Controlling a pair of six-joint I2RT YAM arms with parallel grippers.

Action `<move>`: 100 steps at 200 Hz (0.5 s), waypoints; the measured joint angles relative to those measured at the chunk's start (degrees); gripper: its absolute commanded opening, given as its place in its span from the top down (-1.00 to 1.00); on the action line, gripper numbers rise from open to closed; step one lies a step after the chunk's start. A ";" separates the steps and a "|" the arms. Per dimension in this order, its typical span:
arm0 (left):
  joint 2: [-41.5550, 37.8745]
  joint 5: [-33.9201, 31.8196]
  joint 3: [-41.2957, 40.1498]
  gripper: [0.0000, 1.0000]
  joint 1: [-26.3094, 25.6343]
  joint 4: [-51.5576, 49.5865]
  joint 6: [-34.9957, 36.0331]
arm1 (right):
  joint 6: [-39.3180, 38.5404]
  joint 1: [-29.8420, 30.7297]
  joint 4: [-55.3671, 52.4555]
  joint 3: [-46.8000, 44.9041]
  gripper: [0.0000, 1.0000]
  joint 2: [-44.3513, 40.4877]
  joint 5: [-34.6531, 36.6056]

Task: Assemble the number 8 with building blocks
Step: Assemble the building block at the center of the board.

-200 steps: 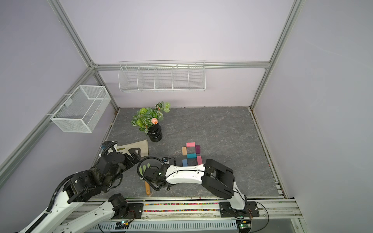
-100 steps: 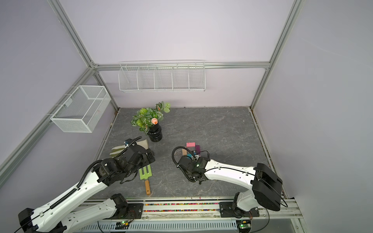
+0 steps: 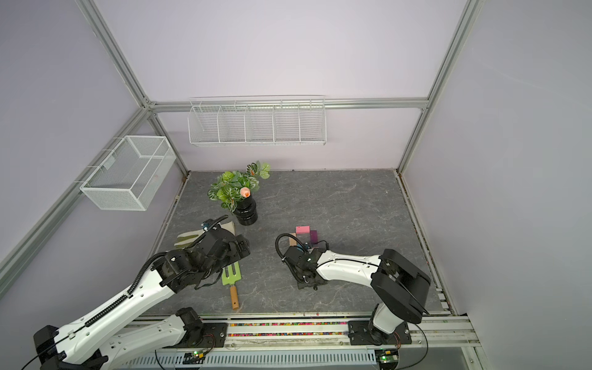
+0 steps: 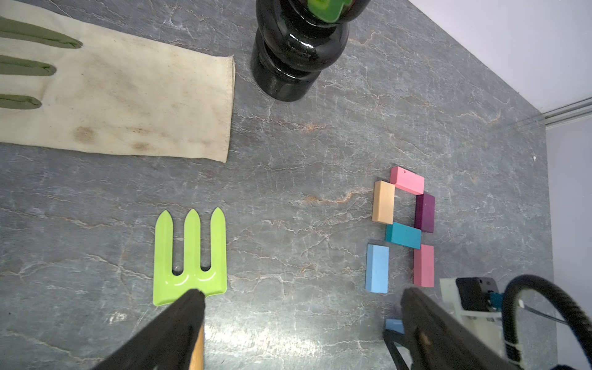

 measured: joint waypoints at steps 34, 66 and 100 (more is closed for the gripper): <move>0.00 0.00 0.00 -0.99 0.00 0.00 0.02 | -0.13 -0.11 1.88 3.98 0.11 4.00 -0.37; -0.02 -0.02 0.00 -0.99 0.00 0.02 0.02 | 0.07 -0.37 1.90 4.42 0.11 4.44 -0.44; -0.02 -0.02 0.00 -0.99 0.00 0.02 0.04 | 0.07 -0.39 2.34 3.91 0.09 4.00 -0.42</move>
